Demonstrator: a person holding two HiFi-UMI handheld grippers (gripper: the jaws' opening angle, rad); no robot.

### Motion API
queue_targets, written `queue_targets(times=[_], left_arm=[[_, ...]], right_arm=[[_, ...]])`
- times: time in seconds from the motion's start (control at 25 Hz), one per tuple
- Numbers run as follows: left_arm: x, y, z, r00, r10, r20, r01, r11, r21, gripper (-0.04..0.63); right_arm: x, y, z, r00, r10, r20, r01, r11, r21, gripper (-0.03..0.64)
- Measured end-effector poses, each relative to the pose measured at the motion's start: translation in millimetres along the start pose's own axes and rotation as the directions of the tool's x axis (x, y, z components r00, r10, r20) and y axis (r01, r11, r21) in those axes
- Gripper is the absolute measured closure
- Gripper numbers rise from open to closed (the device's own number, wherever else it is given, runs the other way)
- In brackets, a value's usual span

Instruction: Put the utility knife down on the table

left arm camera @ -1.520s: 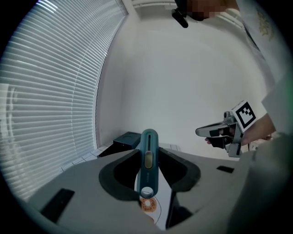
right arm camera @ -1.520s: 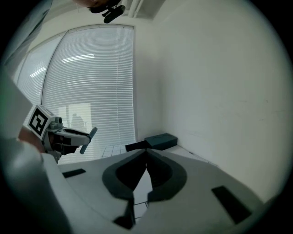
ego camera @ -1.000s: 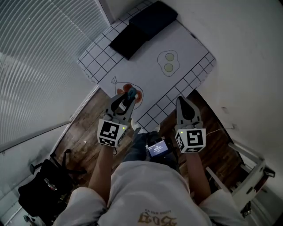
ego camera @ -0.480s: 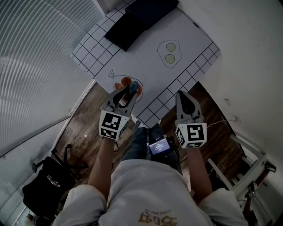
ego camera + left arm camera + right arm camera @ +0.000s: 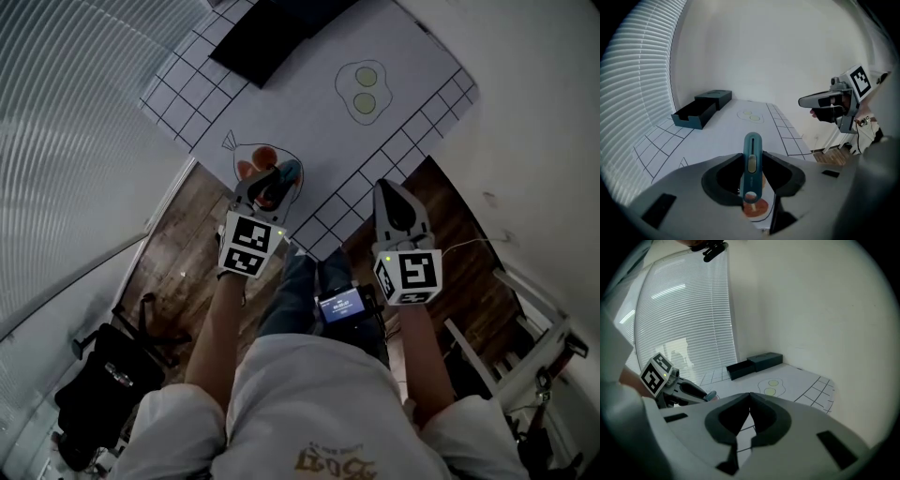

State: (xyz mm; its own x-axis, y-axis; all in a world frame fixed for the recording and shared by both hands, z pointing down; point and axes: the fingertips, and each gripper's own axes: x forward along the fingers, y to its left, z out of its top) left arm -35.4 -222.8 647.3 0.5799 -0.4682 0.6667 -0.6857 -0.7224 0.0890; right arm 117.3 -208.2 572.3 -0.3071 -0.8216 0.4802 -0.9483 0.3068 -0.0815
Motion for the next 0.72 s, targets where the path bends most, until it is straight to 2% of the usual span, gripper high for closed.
queue_targets(times=[0.28, 0.44, 0.72], left_arm=[[18, -7, -21, 0.996, -0.019, -0.083, 0.023, 0.999, 0.048, 0.459], [28, -4, -28, 0.995, -0.003, -0.103, 0.005, 1.000, 0.021, 0.459], [34, -3, -30, 0.994, 0.006, -0.108, -0.005, 1.000, 0.008, 0.457]], right_arm=[[-1, -1, -13, 1.000, 0.000, -0.028, 0.001, 1.000, 0.017, 0.609], [-1, -4, -9, 1.000, -0.005, -0.016, 0.006, 0.998, 0.057, 0.609], [-5, -7, -12, 1.000, -0.010, -0.020, 0.011, 0.998, 0.056, 0.609]])
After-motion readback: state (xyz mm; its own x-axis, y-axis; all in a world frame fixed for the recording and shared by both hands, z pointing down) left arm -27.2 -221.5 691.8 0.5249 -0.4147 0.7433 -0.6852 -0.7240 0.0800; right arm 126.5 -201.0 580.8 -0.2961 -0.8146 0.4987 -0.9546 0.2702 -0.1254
